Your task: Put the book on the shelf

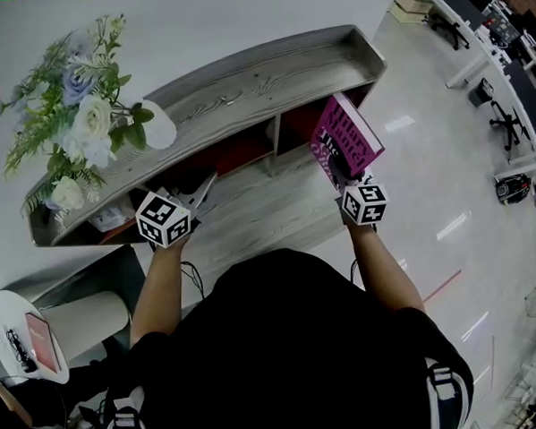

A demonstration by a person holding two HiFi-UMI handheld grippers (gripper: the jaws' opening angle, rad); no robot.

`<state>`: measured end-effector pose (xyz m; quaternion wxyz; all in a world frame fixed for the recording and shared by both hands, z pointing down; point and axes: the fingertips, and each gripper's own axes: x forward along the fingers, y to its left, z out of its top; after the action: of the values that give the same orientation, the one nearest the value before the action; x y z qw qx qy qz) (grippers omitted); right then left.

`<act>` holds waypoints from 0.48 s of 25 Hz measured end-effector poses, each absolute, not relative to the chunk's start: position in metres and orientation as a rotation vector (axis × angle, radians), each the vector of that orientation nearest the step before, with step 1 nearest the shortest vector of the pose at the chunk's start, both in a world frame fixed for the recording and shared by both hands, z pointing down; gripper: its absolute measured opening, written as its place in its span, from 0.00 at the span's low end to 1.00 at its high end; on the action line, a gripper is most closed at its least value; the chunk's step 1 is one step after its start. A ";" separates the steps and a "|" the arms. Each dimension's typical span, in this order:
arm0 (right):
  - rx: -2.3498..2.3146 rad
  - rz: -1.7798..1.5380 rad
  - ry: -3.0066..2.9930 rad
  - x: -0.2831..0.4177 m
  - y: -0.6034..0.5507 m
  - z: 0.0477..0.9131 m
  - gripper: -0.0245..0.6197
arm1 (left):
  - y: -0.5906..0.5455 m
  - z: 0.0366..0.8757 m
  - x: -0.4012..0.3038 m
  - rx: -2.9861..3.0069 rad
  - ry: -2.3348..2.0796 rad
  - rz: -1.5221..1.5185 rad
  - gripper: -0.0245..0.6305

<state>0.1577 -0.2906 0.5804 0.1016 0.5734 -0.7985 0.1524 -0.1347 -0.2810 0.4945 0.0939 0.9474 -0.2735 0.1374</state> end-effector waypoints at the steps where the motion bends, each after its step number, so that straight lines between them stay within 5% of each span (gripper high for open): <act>1: 1.695 0.450 -2.360 0.158 -0.292 0.580 0.27 | -0.282 0.495 -0.135 2.809 -0.815 0.405 0.06; 12: 1.692 0.449 -2.351 0.159 -0.311 0.585 0.27 | -0.286 0.504 -0.136 2.783 -0.803 0.421 0.06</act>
<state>0.1594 -0.3111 0.5851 0.1052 0.5740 -0.7976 0.1525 -0.1359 -0.2858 0.5040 0.1069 0.9453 -0.2728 0.1431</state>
